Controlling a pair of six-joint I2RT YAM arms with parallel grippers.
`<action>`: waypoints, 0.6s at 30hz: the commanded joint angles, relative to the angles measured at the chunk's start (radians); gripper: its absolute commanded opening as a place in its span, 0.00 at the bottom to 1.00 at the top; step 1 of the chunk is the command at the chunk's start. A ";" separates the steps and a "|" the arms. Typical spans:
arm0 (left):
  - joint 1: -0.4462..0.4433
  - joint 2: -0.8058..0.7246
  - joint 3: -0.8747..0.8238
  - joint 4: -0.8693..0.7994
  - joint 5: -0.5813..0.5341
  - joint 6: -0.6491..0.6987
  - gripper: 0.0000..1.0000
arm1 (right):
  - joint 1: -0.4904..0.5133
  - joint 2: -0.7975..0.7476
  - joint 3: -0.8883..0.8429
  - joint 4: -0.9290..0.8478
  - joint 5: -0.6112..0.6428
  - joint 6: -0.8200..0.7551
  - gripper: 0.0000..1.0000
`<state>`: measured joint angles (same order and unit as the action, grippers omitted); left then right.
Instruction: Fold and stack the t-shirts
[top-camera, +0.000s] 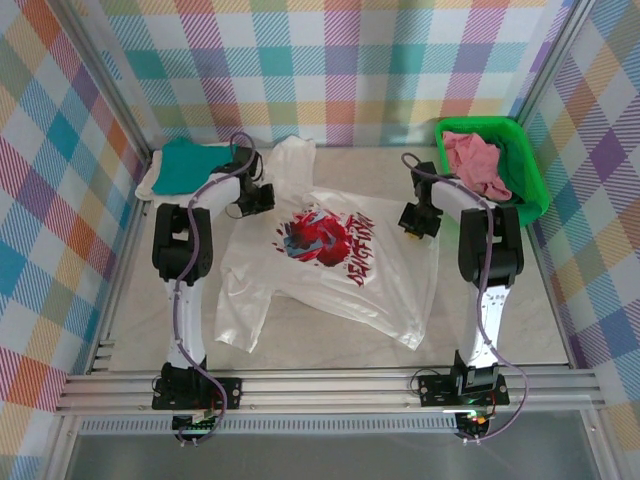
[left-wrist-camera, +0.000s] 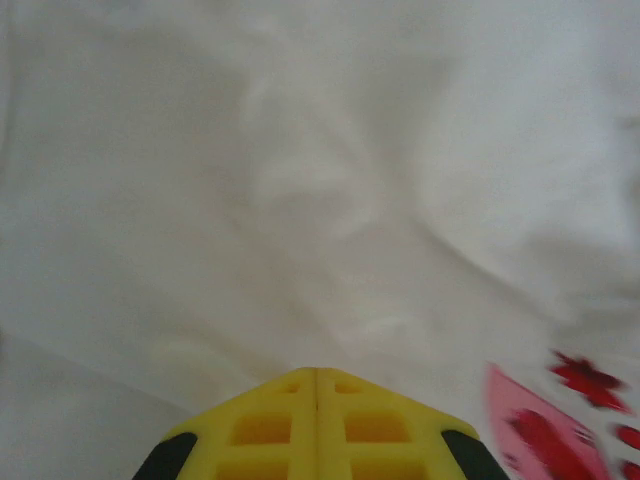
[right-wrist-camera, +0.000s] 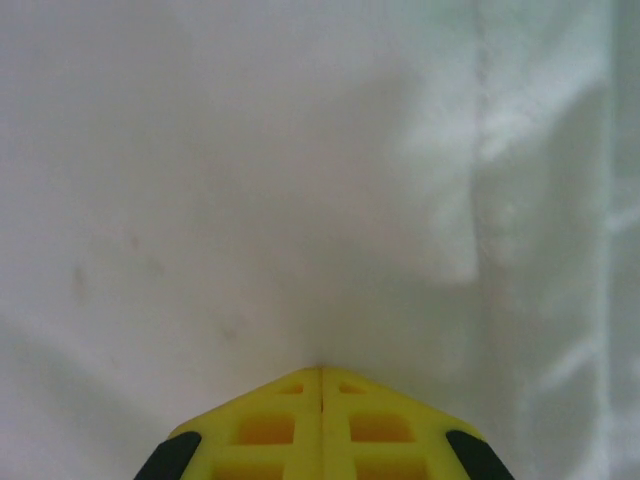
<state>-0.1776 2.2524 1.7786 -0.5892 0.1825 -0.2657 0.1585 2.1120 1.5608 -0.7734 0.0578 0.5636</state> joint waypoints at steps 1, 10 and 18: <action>0.011 -0.009 -0.044 -0.017 0.010 -0.013 0.00 | -0.006 0.087 0.077 0.006 -0.035 0.000 0.00; 0.020 -0.156 -0.395 0.172 0.070 -0.175 0.00 | -0.044 0.293 0.379 -0.062 -0.092 -0.007 0.00; 0.012 -0.050 -0.265 0.224 0.045 -0.245 0.00 | -0.076 0.647 1.011 -0.276 -0.125 -0.018 0.00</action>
<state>-0.1619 2.1128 1.4582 -0.3435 0.2470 -0.4622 0.0986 2.6247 2.4210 -0.9134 -0.0647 0.5594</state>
